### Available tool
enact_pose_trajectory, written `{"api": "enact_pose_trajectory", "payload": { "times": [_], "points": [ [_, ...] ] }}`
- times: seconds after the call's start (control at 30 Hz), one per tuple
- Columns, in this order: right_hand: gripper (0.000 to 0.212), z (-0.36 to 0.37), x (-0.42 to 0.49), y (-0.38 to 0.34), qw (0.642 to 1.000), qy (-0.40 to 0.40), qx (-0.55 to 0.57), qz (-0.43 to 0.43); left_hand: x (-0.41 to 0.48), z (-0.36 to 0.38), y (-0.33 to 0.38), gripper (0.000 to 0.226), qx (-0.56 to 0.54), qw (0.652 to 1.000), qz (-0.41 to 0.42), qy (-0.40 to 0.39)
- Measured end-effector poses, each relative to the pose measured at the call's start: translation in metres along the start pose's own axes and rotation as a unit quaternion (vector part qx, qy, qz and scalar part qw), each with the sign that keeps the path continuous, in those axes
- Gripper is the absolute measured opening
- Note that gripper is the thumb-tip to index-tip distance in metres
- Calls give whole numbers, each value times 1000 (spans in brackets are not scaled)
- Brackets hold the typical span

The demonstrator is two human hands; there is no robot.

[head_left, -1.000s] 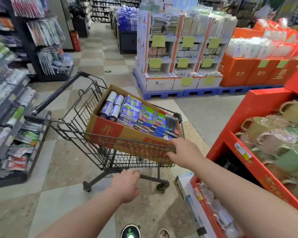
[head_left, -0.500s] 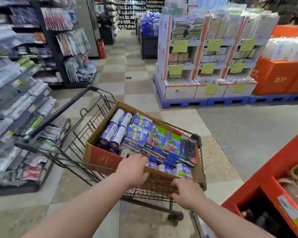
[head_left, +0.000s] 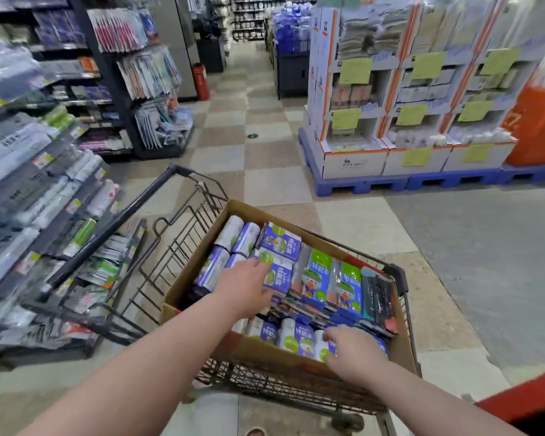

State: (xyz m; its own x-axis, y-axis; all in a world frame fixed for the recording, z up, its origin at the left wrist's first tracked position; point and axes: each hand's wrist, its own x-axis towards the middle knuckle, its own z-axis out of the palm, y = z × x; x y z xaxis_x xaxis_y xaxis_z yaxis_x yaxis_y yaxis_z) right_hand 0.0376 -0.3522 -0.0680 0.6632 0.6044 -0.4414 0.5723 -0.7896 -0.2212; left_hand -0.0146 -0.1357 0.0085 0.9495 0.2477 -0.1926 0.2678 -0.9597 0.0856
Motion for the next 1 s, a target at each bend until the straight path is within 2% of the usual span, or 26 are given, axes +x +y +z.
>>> {"api": "enact_pose_trajectory", "payload": {
  "times": [0.3, 0.63, 0.9, 1.0],
  "points": [
    [43, -14, 86, -42, 998, -33, 33, 34, 48, 37, -76, 49, -19, 995, -7, -101],
    [39, 63, 134, -15, 970, -137, 110, 168, 81, 108, -50, 40, -21, 964, 121, -235],
    [71, 105, 161, 2, 938, -184, 197, 216, 111, 158, -27, 48, -56, 918, 85, -383],
    [60, 117, 169, -4, 928, -202, 223, 218, 120, 170, -17, 46, -104, 911, 49, -397]
  ]
}}
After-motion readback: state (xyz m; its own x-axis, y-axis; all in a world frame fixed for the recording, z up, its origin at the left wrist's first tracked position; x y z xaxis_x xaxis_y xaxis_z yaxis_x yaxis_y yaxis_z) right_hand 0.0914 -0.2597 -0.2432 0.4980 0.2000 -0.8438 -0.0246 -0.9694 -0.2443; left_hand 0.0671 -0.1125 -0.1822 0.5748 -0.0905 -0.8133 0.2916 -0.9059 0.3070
